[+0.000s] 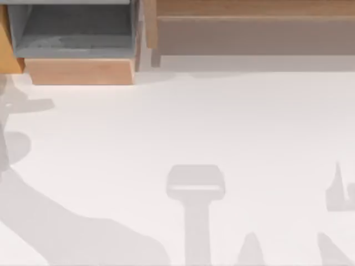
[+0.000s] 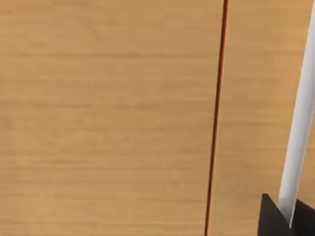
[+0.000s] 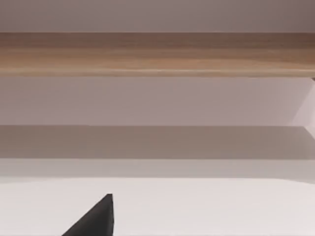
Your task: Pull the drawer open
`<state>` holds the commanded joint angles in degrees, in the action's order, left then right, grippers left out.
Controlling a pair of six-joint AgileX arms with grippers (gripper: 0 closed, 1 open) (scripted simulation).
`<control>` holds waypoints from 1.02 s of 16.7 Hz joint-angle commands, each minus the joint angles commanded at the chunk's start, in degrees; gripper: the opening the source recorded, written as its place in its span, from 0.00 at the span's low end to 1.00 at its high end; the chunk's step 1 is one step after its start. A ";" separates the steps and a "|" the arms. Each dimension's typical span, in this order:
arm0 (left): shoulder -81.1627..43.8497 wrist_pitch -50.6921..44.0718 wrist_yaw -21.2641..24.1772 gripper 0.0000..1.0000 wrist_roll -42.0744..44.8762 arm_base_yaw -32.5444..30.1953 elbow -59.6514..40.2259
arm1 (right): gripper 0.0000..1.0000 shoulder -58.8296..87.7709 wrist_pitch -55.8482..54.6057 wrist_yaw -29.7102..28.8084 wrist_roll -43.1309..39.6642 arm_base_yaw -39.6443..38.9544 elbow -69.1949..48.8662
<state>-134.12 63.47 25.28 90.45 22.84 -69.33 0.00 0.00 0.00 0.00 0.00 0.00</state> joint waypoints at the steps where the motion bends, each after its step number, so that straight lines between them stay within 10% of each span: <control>1: 0.45 0.48 0.15 0.00 -0.02 0.30 0.78 | 1.00 0.00 0.00 0.00 0.00 0.00 0.00; 17: 9.11 11.05 5.69 0.00 0.34 5.77 19.33 | 1.00 0.00 0.00 0.00 0.00 0.00 0.00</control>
<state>-125.02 74.52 30.97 90.79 28.61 -50.00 0.00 0.00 0.00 0.00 0.00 0.00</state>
